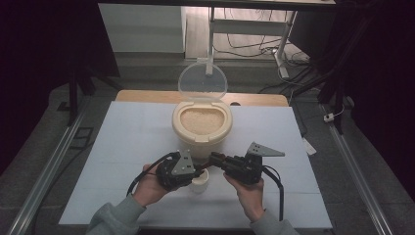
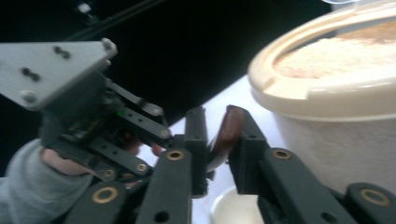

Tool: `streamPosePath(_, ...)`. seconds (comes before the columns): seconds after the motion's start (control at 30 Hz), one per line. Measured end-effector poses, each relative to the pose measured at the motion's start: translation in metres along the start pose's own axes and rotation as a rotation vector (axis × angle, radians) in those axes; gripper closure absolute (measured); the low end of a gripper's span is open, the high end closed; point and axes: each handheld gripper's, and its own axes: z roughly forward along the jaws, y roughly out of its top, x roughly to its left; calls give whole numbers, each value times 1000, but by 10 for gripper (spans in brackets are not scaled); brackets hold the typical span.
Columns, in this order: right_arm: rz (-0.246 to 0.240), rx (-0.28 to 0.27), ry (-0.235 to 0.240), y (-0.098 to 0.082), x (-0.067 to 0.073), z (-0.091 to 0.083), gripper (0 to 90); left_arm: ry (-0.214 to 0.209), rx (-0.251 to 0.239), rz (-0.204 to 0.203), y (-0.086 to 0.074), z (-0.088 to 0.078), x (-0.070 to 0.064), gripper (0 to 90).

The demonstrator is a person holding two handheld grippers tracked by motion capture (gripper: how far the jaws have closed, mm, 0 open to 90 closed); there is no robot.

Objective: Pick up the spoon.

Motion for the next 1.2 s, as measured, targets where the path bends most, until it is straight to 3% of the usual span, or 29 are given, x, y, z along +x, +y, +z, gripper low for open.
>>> streamPosePath(0.1, -7, -6, 25, 1, 2, 0, 823, 6, 4, 10, 0, 0, -2, 799)
streamPosePath(0.23, -19, -14, 34, 2, 3, -1, 826, 2, -17, -16, -1, -1, -1, 767)
streamPosePath(0.33, -34, -28, 33, 5, 3, -3, 828, 17, -40, -56, -4, -3, 2, 623)
streamPosePath(0.47, -44, -57, 29, 9, 1, -9, 827, 44, -81, -146, -19, -10, 9, 440)
streamPosePath(0.5, -44, -57, 29, 9, 1, -9, 827, 44, -81, -146, -19, -10, 9, 405)
streamPosePath(0.67, -54, -92, 11, 15, -4, -20, 827, 70, -119, -232, -37, -22, 13, 312)
streamPosePath(0.83, -75, -117, -3, 22, -5, -30, 828, 93, -111, -278, -66, -31, 14, 294)
streamPosePath(0.9, -77, -129, -5, 25, -6, -35, 828, 102, -99, -307, -82, -33, 15, 292)
streamPosePath(0.97, -83, -139, -8, 27, -6, -39, 827, 109, -87, -364, -104, -35, 16, 289)
streamPosePath(1.1, -94, -160, -16, 32, -7, -46, 827, 129, -71, -401, -122, -39, 18, 280)
streamPosePath(1.2, -104, -173, -27, 36, -8, -51, 827, 159, -63, -456, -143, -44, 22, 274)
